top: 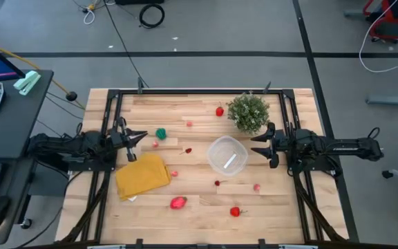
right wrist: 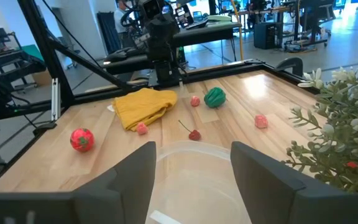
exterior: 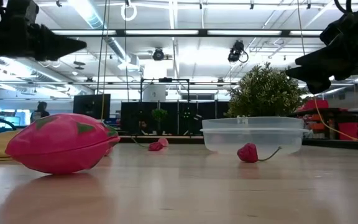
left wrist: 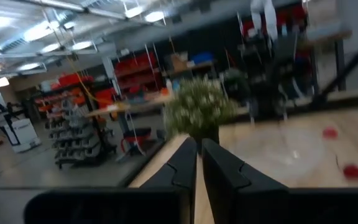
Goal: Pick and placing Produce into tupperware
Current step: Put the bell pepper into the transparent bin
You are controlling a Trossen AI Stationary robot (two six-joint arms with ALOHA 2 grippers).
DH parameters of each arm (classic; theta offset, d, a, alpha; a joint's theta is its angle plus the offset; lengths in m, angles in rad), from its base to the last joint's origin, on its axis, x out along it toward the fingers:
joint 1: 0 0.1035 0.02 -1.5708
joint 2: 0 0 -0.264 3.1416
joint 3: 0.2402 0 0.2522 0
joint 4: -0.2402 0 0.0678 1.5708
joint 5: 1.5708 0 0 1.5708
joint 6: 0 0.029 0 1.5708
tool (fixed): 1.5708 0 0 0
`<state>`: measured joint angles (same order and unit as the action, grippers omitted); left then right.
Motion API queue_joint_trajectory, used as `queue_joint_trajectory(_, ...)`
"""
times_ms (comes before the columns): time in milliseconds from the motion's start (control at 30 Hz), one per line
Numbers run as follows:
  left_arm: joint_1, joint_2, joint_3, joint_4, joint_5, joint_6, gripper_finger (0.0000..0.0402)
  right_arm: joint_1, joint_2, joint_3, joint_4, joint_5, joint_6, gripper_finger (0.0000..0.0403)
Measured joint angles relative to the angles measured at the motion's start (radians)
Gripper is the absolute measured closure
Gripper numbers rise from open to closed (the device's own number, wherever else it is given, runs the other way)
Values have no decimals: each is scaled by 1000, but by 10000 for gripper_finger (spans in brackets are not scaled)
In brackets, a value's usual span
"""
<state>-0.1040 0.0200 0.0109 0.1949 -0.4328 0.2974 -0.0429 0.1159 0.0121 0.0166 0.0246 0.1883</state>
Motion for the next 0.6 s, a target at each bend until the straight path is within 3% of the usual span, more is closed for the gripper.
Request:
queue_joint_trajectory(300,0,-3,0,345,0,-56,376,0,0,0,0,0,0,186)
queue_joint_trajectory(600,0,0,0,380,0,-197,367,0,0,0,0,0,0,186)
